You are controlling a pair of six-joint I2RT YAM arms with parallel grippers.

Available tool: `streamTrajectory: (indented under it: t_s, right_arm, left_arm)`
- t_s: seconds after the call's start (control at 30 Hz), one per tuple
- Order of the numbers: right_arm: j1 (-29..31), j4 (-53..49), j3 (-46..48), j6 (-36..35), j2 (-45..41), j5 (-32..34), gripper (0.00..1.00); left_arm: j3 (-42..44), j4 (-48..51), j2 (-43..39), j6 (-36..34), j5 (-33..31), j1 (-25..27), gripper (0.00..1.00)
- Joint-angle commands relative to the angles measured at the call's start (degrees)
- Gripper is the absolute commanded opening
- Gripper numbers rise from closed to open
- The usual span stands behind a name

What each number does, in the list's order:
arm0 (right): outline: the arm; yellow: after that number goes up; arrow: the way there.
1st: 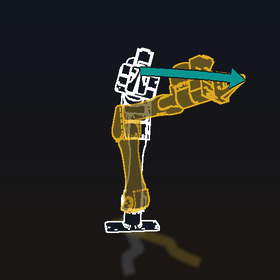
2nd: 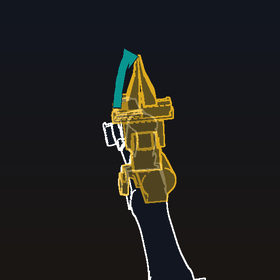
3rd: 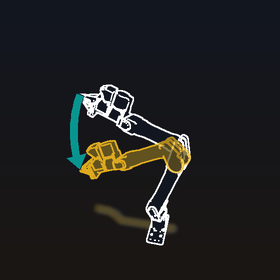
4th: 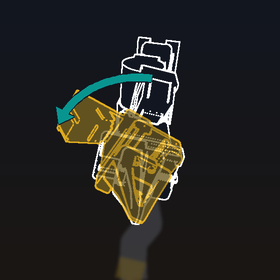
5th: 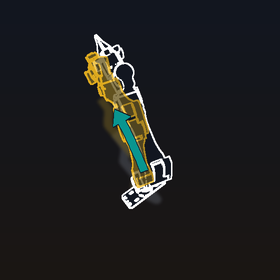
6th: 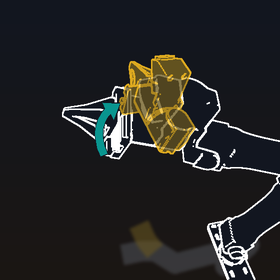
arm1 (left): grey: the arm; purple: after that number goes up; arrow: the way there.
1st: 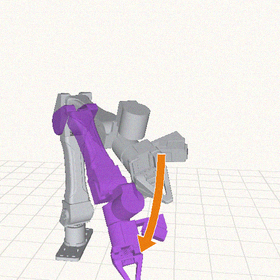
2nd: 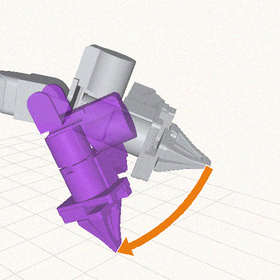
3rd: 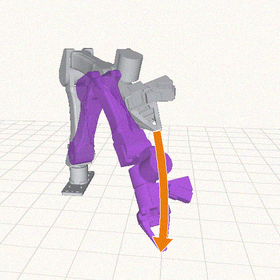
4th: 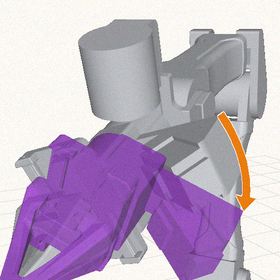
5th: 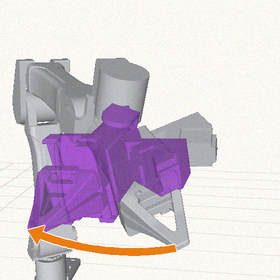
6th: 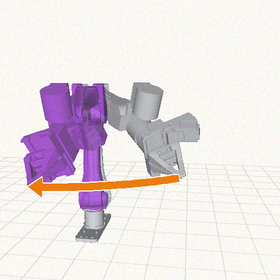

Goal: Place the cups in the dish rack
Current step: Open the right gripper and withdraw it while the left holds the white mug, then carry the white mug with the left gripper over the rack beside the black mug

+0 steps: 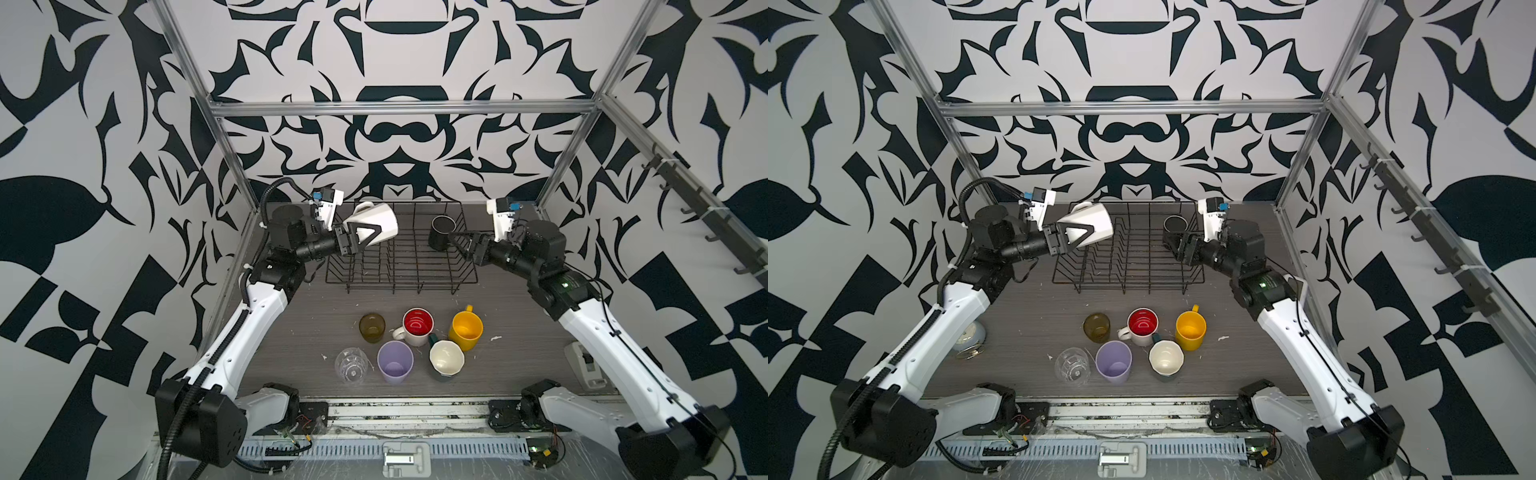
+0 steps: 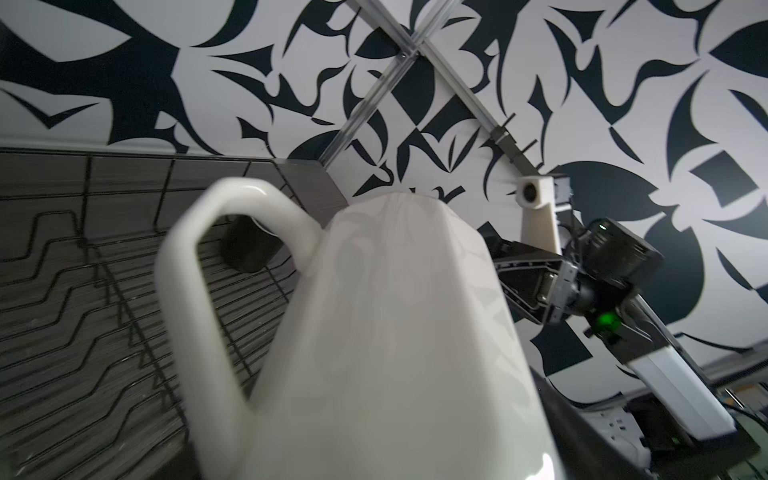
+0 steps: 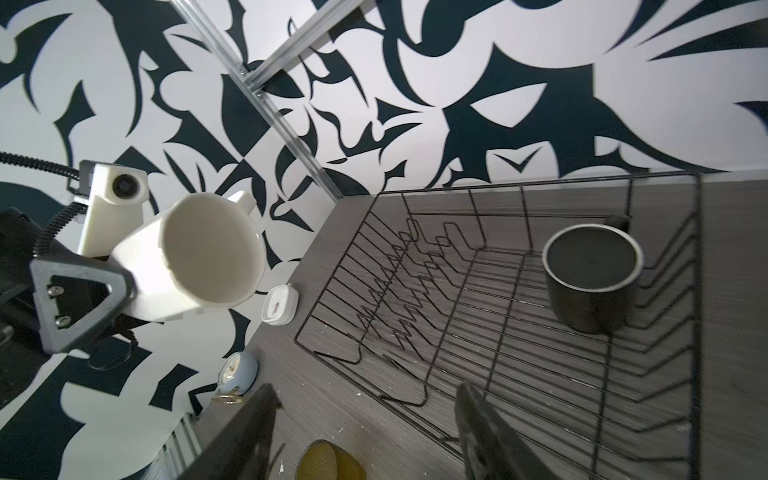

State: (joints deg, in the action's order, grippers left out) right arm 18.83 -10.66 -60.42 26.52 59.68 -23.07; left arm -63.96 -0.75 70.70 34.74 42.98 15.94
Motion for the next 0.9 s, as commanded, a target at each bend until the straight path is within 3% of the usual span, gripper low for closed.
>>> streamTrajectory:
  t_s: [0.0, 0.5, 0.87]
  right_arm:
    - [-1.0, -4.5, 0.3, -3.3, -2.2, 7.2, 0.76]
    - [-2.8, -8.7, -0.2, -4.7, -2.6, 10.2, 0.87]
    - [-3.4, -9.6, 1.0, -6.2, -3.7, 10.6, 0.87]
  left_arm:
    - [-5.1, 4.2, 1.8, -2.2, -5.6, 0.7, 0.0]
    - [-26.3, 27.6, 19.4, -9.4, -25.3, 8.5, 0.0]
    - [-46.9, 39.7, 36.6, -10.6, -38.2, 14.7, 0.0]
